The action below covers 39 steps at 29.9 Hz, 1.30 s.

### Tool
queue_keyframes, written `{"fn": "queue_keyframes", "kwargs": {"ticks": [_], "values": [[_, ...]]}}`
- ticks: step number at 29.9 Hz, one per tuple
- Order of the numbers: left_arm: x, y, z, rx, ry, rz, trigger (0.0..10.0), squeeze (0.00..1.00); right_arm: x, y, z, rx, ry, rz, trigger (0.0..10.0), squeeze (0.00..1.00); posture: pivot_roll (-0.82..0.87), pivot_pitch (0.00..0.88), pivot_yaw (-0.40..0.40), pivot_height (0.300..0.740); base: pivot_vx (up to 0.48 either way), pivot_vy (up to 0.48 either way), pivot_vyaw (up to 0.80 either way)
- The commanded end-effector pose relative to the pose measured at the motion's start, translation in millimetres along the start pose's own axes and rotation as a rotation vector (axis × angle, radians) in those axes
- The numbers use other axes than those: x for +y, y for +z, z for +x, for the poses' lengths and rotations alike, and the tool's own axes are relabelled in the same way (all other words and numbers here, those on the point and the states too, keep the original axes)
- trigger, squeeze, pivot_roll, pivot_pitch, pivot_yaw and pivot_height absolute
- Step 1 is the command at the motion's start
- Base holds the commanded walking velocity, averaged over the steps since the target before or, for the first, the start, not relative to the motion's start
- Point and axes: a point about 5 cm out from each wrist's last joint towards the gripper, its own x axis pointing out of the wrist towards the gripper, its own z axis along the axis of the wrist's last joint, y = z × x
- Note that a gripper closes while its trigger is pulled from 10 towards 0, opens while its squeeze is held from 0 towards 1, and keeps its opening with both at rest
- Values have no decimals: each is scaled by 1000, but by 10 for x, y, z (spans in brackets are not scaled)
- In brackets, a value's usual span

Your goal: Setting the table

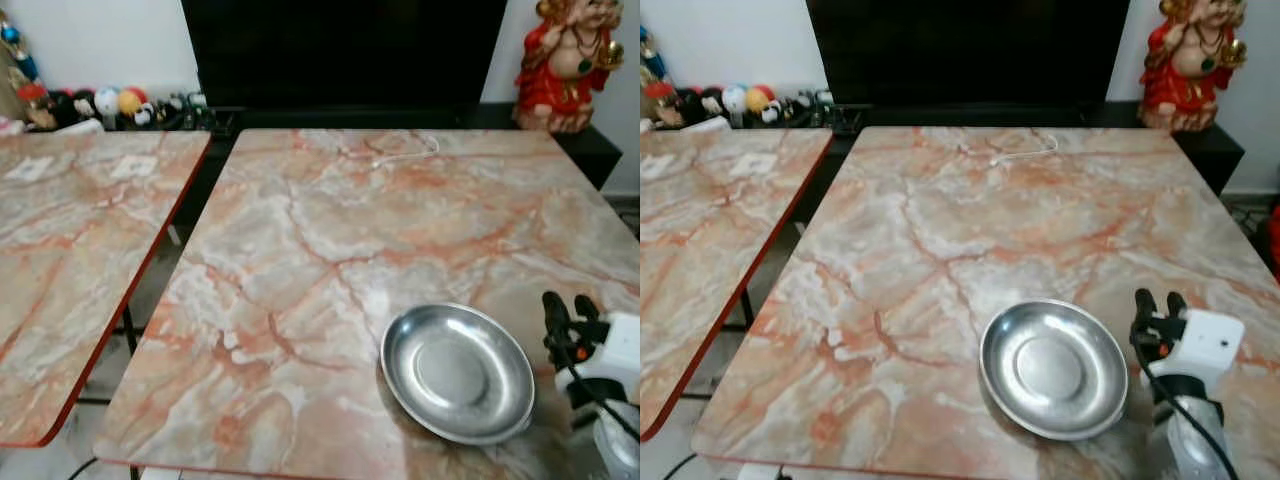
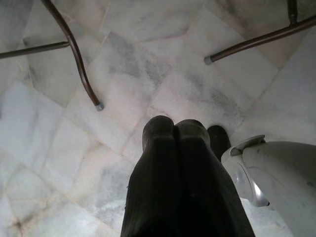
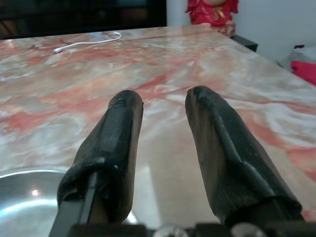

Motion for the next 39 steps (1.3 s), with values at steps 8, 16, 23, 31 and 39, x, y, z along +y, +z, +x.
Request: {"fn": "queue_keyframes", "kwargs": {"ticks": [8,16,23,31,39], "values": [[152,-136,-56,61,40,-38,10000,0,72,-28,11,-46,25,-22,10000,0,-16,1,37,740,0,0,674],[158,-177,-69,78,40,-38,10000,0,98,-73,20,-63,23,13,10000,0,-16,0,40,740,0,335,800],[285,-250,-126,89,44,-35,10000,0,130,-13,85,-105,29,38,10000,0,-11,0,40,740,0,480,76],[387,-270,-154,99,65,-48,10000,0,268,-1,112,-124,80,36,10000,0,-3,0,38,740,0,480,0],[186,-160,-60,93,49,-49,10000,0,295,13,134,-128,91,35,10000,0,15,0,32,740,0,480,0]]}}
